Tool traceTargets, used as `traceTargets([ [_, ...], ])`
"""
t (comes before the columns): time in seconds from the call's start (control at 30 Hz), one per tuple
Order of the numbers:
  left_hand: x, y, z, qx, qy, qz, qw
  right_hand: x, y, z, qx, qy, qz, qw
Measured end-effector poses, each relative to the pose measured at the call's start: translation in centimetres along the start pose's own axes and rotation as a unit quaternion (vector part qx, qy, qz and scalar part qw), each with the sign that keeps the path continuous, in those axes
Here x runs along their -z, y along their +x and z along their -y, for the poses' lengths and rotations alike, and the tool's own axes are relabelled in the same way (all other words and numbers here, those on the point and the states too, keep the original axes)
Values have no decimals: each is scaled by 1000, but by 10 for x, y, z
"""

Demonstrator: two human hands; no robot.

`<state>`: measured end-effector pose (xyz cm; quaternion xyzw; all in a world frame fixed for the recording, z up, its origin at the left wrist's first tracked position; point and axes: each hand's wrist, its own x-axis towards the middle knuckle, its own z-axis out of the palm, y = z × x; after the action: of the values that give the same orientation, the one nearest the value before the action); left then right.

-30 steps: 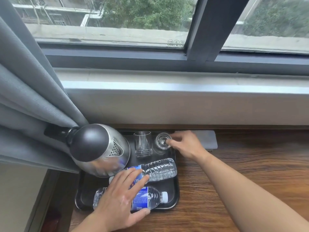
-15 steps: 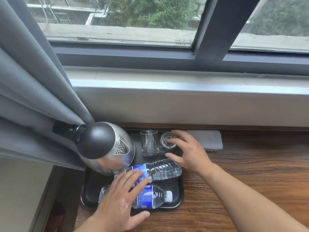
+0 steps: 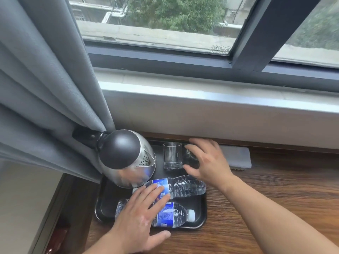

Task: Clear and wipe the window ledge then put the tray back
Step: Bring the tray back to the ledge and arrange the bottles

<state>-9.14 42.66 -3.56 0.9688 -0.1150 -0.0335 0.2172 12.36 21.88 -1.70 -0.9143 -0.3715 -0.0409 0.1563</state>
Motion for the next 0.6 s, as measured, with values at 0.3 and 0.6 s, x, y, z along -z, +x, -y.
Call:
traceTargets([
  [0.3, 0, -4, 3, -1, -7, 10, 1000, -25, 42, 29, 52, -114, 178, 976],
  [0.6, 1, -4, 4, -12, -12, -1, 1000, -20, 50, 35, 30, -57, 192, 979],
])
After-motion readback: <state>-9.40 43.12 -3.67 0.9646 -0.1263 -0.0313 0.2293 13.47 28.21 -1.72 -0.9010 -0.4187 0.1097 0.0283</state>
